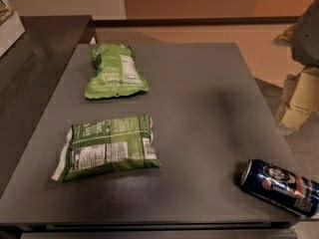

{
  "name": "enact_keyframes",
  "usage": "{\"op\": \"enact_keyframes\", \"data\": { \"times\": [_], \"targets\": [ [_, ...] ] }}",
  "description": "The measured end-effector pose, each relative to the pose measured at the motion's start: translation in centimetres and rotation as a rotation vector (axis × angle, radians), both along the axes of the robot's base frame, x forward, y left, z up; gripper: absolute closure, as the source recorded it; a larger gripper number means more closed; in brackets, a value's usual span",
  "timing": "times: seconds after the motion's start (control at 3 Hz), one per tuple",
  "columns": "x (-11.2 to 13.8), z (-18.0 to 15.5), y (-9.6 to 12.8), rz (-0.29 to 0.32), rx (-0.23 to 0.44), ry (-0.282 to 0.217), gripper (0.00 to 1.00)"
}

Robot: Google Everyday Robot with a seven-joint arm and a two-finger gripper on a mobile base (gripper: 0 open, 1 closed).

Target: Pick pepsi can

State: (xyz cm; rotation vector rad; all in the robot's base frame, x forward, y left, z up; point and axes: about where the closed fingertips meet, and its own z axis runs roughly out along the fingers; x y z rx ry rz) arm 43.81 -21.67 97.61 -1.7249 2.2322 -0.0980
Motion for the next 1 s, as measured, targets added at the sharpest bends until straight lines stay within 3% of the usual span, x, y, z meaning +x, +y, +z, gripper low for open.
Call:
{"op": "enact_keyframes", "data": {
  "times": [0.33, 1.0],
  "targets": [
    [0.0, 0.0, 0.0, 0.000, 0.000, 0.000, 0.00],
    [-1.9, -1.1, -0.7, 0.053, -0.029, 0.074, 0.00]
  ]
}}
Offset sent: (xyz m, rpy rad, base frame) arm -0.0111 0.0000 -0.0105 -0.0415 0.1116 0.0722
